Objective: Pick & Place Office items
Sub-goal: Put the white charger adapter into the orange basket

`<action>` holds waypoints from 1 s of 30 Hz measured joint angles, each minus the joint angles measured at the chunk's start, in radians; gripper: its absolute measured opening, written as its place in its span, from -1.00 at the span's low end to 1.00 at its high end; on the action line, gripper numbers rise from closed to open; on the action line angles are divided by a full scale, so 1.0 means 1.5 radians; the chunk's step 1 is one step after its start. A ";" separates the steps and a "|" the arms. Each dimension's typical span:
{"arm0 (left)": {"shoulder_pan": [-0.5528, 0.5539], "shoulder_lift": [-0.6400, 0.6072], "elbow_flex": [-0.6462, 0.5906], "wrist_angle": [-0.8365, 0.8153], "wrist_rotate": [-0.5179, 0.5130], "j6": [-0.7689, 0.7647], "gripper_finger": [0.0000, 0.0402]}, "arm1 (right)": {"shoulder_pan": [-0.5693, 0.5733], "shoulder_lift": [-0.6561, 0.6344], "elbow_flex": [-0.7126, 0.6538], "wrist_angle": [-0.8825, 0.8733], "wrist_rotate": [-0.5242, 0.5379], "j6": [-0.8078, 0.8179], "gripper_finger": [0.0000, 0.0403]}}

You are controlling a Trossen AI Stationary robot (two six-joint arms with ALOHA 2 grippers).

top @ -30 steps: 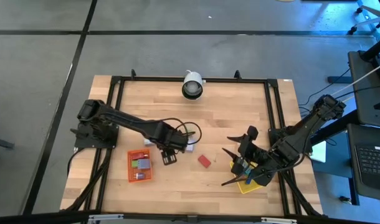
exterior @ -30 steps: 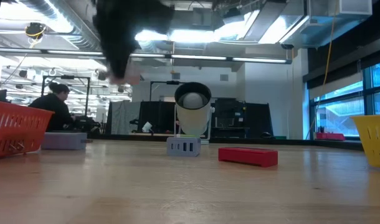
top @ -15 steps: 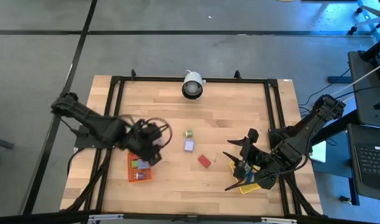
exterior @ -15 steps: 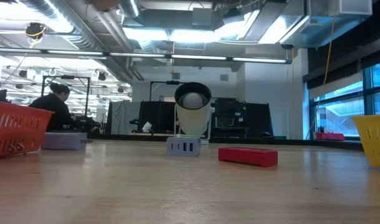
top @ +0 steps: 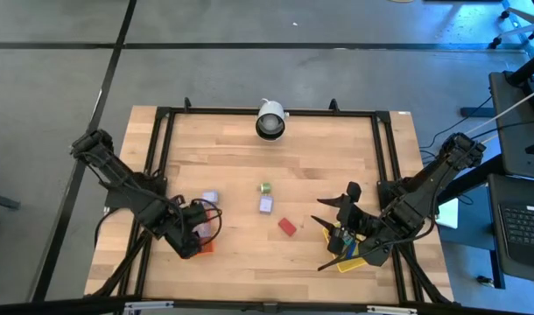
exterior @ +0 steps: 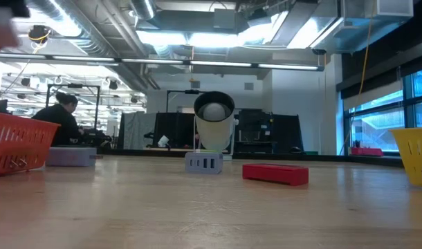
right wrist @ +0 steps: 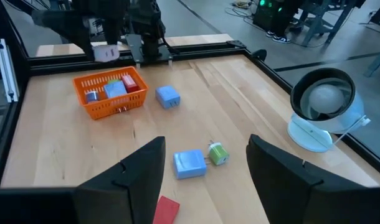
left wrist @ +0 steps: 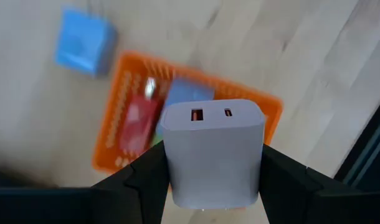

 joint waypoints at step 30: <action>-0.008 0.004 -0.175 0.212 0.108 -0.002 -0.03 | 0.000 0.000 0.000 0.000 0.000 0.000 0.11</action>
